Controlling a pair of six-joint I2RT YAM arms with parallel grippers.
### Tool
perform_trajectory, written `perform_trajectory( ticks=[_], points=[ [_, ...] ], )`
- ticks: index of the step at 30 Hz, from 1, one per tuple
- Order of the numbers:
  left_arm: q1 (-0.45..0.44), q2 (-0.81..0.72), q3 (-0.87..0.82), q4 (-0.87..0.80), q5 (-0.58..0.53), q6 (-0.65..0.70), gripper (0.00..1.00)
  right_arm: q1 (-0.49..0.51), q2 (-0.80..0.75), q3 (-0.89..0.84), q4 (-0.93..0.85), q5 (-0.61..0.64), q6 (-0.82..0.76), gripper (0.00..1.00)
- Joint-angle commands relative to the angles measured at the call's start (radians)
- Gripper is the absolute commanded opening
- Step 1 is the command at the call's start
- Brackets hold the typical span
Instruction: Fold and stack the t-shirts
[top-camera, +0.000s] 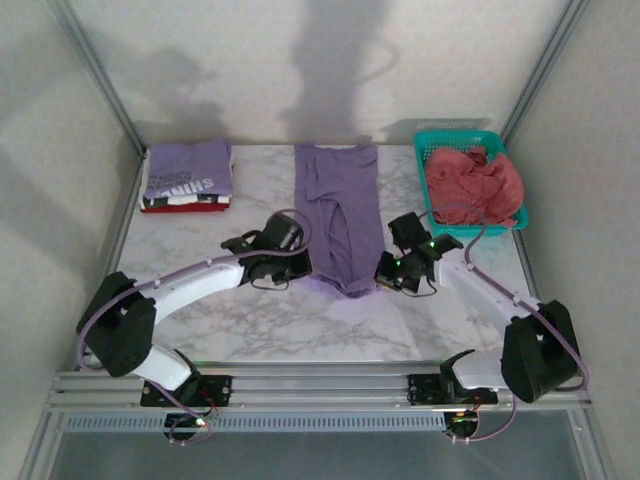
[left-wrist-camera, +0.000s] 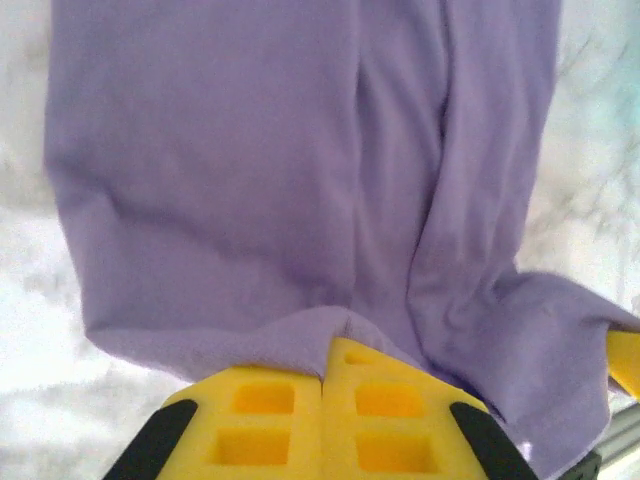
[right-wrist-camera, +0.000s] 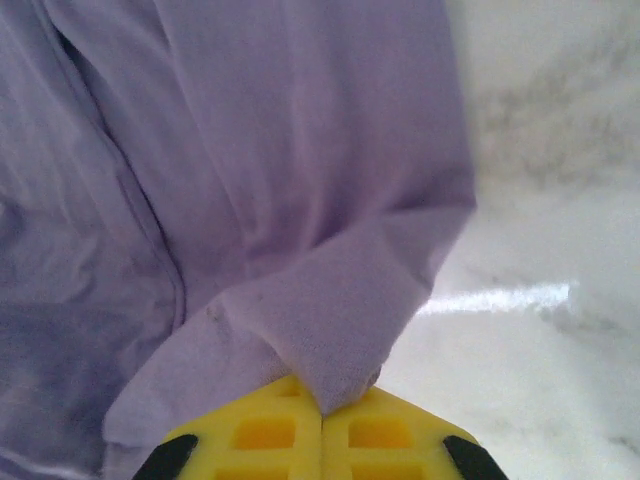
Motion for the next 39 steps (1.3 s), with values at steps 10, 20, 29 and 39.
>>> perform_trajectory(
  ticks=[10, 20, 29, 39],
  points=[
    [0.176, 0.271, 0.351, -0.068, -0.079, 0.231, 0.0, -0.169, 0.354, 0.351, 0.026, -0.074, -0.155, 0.0],
    [0.253, 0.494, 0.565, -0.072, 0.021, 0.294, 0.0, -0.219, 0.638, 0.664, -0.039, -0.08, -0.218, 0.0],
    [0.304, 0.642, 0.712, -0.108, 0.096, 0.315, 0.0, -0.244, 0.76, 0.785, -0.063, -0.099, -0.228, 0.0],
    [0.34, 0.61, 0.761, -0.113, 0.093, 0.309, 0.52, -0.256, 0.72, 0.878, -0.15, -0.061, -0.271, 0.53]
  ],
)
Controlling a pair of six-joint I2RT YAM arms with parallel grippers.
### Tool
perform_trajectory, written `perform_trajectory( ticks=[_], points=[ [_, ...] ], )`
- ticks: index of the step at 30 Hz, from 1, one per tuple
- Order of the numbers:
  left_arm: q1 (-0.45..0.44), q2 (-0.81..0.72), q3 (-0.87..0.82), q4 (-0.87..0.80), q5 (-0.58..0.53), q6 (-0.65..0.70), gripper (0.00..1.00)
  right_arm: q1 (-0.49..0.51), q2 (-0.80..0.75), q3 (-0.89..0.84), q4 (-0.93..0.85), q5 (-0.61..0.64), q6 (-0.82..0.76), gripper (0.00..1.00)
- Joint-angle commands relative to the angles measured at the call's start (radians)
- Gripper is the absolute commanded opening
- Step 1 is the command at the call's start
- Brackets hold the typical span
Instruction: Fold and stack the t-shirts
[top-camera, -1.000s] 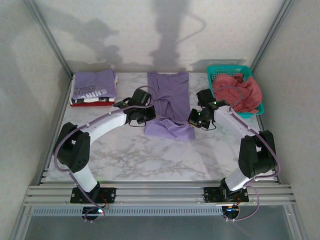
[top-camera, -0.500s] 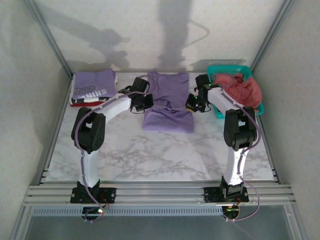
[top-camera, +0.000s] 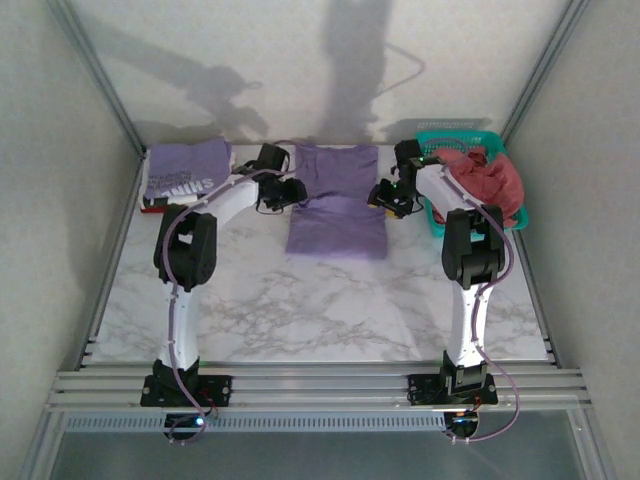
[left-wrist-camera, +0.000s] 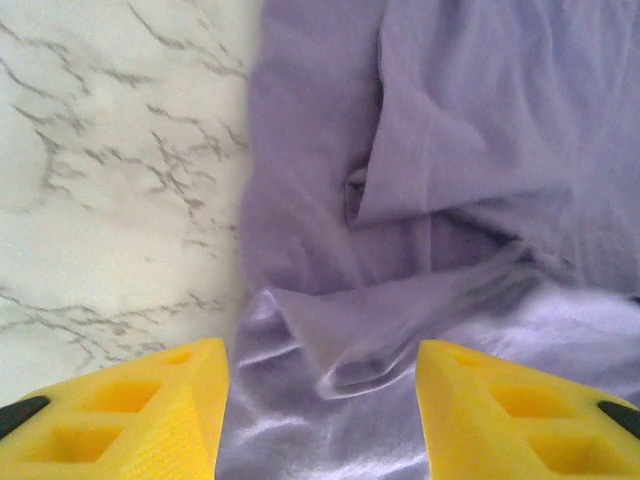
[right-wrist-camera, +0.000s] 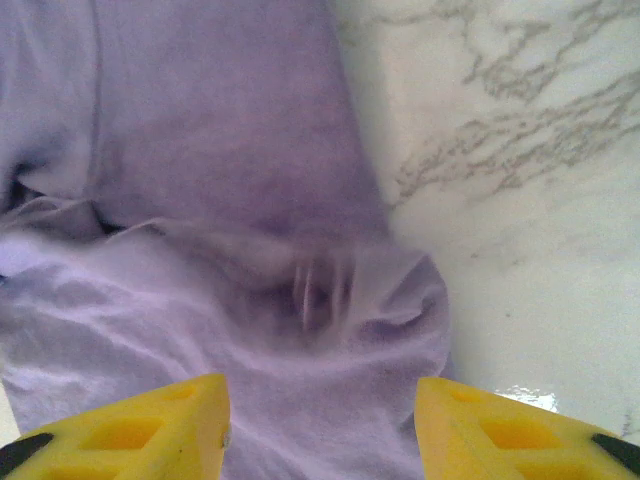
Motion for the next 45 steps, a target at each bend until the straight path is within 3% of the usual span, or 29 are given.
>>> perform_trajectory(
  ticks=[1, 6, 13, 17, 19, 22, 28, 34, 40, 43, 45],
  points=[
    [-0.002, -0.077, 0.007, -0.008, 0.009, 0.0, 0.53, -0.007, -0.073, 0.023, -0.075, 0.02, -0.026, 0.53],
    [-0.02, -0.166, -0.133, 0.051, 0.018, -0.026, 0.51, 0.002, -0.185, -0.118, -0.041, 0.007, -0.003, 0.51],
    [-0.094, -0.178, -0.252, 0.076, -0.012, -0.025, 0.41, 0.064, -0.26, -0.313, 0.05, -0.037, 0.033, 0.44],
    [-0.124, -0.166, -0.33, 0.127, -0.039, -0.043, 0.29, 0.074, -0.196, -0.354, 0.113, -0.125, 0.038, 0.25],
    [-0.122, -0.149, -0.364, 0.139, -0.056, -0.052, 0.19, 0.077, -0.161, -0.366, 0.128, -0.132, 0.038, 0.18],
    [-0.128, -0.149, -0.422, 0.157, -0.059, -0.059, 0.13, 0.084, -0.131, -0.385, 0.121, -0.121, 0.033, 0.14],
    [-0.176, -0.238, -0.561, 0.173, -0.123, -0.086, 0.13, 0.109, -0.19, -0.522, 0.128, -0.09, 0.043, 0.14],
    [-0.25, -0.42, -0.838, 0.235, -0.153, -0.2, 0.13, 0.168, -0.326, -0.695, 0.157, -0.095, 0.091, 0.17],
    [-0.388, -0.663, -1.037, 0.175, -0.218, -0.339, 0.2, 0.252, -0.596, -0.856, 0.166, -0.091, 0.172, 0.39],
    [-0.401, -0.81, -1.108, 0.14, -0.224, -0.4, 0.34, 0.258, -0.706, -0.894, 0.114, -0.069, 0.198, 0.44],
    [-0.399, -0.887, -1.131, 0.103, -0.238, -0.413, 0.35, 0.258, -0.754, -0.904, 0.071, -0.039, 0.197, 0.46]
  ],
)
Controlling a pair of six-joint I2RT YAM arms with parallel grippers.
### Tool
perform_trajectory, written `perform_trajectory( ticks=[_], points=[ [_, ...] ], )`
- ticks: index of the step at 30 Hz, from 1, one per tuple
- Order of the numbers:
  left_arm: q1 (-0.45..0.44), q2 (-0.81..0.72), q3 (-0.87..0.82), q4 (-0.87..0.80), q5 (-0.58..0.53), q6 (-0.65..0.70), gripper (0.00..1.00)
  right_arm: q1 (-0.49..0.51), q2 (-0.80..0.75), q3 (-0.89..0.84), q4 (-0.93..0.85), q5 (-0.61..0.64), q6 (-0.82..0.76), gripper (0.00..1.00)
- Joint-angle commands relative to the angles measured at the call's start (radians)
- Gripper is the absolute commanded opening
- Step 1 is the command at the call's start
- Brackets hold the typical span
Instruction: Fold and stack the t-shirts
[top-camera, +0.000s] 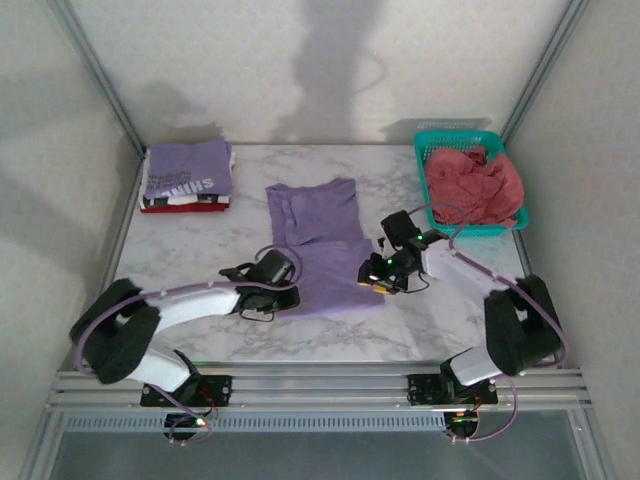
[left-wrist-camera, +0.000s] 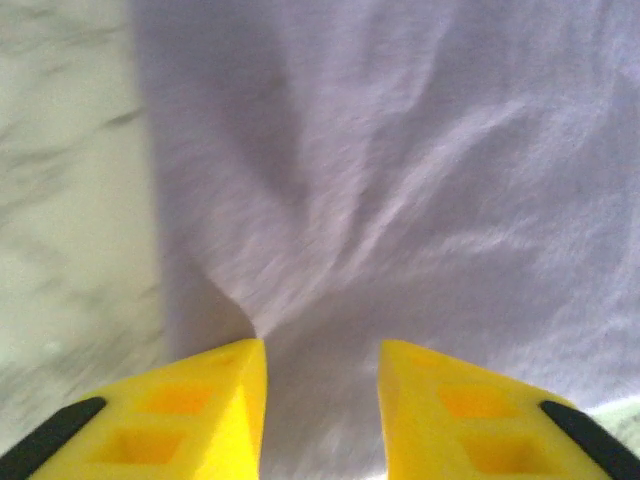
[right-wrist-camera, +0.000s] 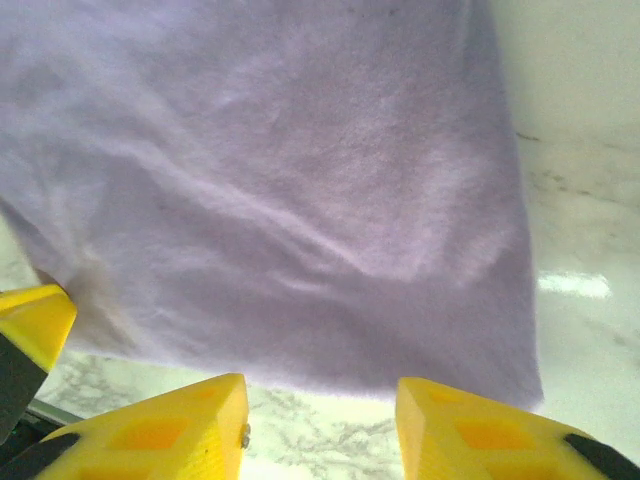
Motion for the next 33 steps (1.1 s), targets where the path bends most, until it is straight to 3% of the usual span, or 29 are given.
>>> perform_trajectory(
  ticks=[1, 10, 21, 29, 33],
  points=[
    [0.004, -0.113, -0.033, -0.103, -0.069, -0.081, 0.36, -0.001, -0.059, -0.026, -0.094, 0.062, 0.026, 0.47],
    [-0.007, -0.158, -0.094, -0.101, 0.038, -0.093, 0.44, -0.002, -0.046, -0.071, -0.088, 0.072, 0.03, 0.6],
    [-0.042, -0.109, -0.118, 0.002, 0.09, -0.129, 0.42, -0.002, 0.023, -0.132, -0.003, 0.063, 0.026, 0.55],
    [-0.055, -0.074, -0.126, 0.038, 0.07, -0.142, 0.26, -0.004, 0.067, -0.141, 0.03, 0.072, 0.009, 0.5],
    [-0.055, -0.065, -0.12, 0.055, 0.039, -0.143, 0.14, -0.004, 0.077, -0.143, 0.044, 0.076, 0.003, 0.39]
  ],
)
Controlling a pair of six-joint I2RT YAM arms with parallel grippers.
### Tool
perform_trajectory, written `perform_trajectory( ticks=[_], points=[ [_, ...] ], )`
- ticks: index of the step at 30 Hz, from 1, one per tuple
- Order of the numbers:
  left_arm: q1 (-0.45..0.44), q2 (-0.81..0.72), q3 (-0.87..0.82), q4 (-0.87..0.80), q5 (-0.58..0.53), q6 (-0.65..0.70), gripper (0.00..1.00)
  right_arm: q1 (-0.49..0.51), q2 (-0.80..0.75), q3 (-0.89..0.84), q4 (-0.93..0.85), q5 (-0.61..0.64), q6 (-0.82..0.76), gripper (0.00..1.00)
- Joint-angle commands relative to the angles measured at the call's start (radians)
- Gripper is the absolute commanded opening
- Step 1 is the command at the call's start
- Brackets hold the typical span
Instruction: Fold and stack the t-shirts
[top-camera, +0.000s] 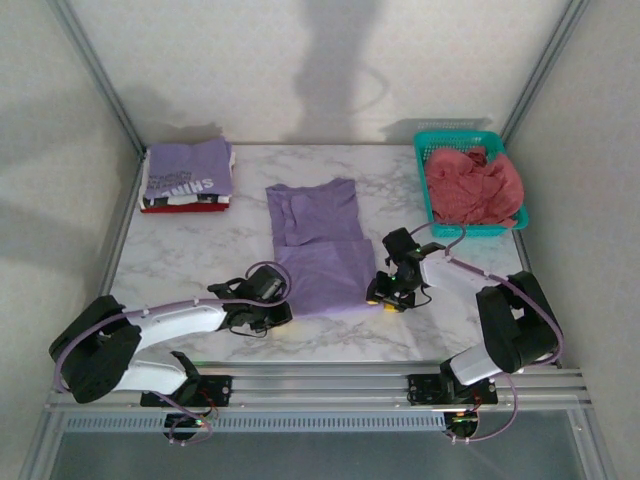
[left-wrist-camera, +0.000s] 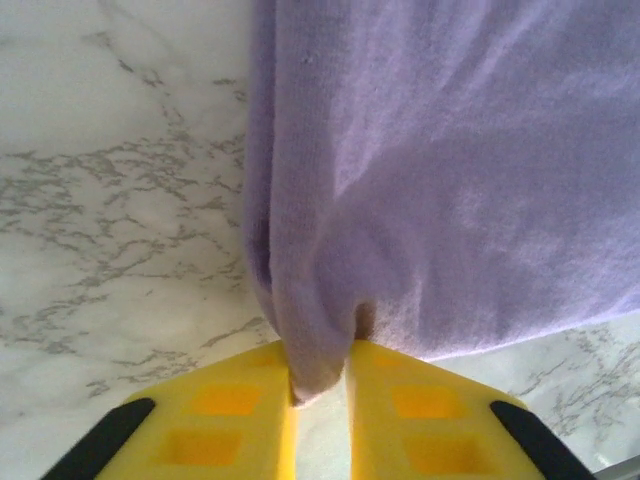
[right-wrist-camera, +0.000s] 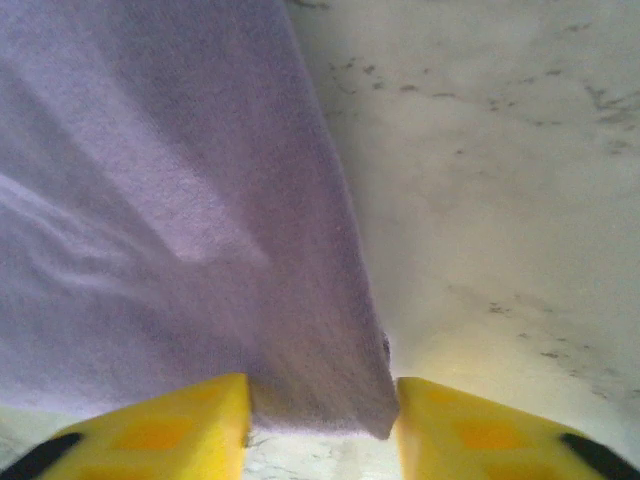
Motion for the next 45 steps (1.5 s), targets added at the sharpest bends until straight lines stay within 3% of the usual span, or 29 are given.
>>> perform_trajectory(
  ticks=[1, 7, 9, 19, 24, 26, 29, 33, 45],
  points=[
    [-0.009, 0.016, 0.001, 0.029, -0.038, -0.006, 0.12, -0.005, 0.017, -0.013, 0.011, 0.015, -0.003, 0.36],
    [-0.01, 0.026, 0.024, -0.011, -0.067, 0.018, 0.05, -0.001, 0.016, -0.015, 0.009, 0.001, -0.004, 0.05],
    [-0.014, 0.012, 0.018, -0.028, -0.073, 0.016, 0.01, 0.003, 0.004, -0.02, -0.007, 0.007, 0.0, 0.0],
    [-0.089, -0.188, -0.061, -0.148, -0.088, -0.092, 0.0, 0.116, -0.122, -0.069, -0.113, -0.008, 0.103, 0.0],
    [-0.041, -0.195, 0.074, -0.269, -0.044, -0.032, 0.0, 0.127, -0.232, 0.02, -0.214, 0.027, 0.112, 0.0],
    [-0.021, -0.152, 0.158, -0.342, -0.091, 0.019, 0.0, 0.123, -0.24, 0.111, -0.256, 0.07, 0.088, 0.0],
    [0.023, -0.113, 0.274, -0.384, -0.173, 0.092, 0.0, 0.079, -0.187, 0.237, -0.271, 0.05, 0.047, 0.0],
    [0.148, -0.039, 0.399, -0.35, -0.116, 0.195, 0.0, 0.021, -0.069, 0.379, -0.272, 0.032, -0.01, 0.0],
    [0.306, 0.249, 0.771, -0.404, -0.041, 0.393, 0.0, -0.071, 0.198, 0.676, -0.297, 0.014, -0.09, 0.0]
  ],
)
